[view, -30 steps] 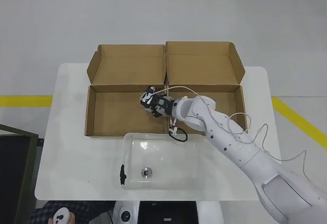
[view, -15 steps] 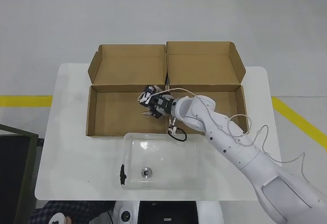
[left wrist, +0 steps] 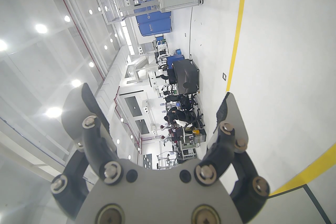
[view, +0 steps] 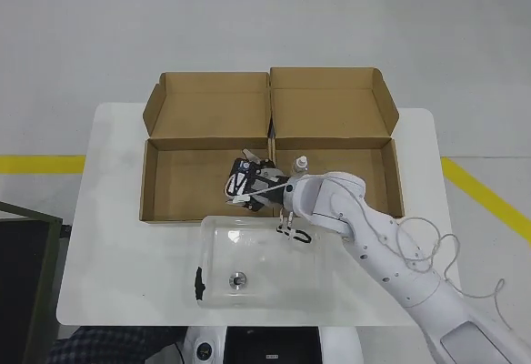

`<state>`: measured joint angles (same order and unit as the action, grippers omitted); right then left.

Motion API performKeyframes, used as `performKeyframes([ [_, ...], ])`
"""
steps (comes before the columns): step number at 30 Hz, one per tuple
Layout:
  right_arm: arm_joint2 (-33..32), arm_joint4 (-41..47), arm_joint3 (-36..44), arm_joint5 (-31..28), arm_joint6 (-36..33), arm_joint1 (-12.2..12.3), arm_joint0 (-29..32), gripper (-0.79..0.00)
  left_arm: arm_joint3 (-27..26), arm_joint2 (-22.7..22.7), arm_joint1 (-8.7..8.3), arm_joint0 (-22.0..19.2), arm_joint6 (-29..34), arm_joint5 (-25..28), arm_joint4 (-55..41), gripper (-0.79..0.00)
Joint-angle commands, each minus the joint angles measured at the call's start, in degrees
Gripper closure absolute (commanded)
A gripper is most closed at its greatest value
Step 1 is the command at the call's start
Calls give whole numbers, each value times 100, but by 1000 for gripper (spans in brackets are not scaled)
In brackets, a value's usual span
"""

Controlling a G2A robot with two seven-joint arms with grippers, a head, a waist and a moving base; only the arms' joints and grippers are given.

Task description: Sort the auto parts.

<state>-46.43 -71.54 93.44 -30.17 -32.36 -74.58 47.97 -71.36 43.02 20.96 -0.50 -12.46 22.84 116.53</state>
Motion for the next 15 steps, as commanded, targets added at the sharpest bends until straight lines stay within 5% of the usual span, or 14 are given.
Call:
performKeyframes([
  [1, -110, -35, 289, -125, -77, 62, 238, -727, 0, 0, 0, 0, 0, 0, 0, -785],
  [15, -617, -648, 1901, -942, -122, 454, 1960, -748, 0, 0, 0, 0, 0, 0, 0, -785],
])
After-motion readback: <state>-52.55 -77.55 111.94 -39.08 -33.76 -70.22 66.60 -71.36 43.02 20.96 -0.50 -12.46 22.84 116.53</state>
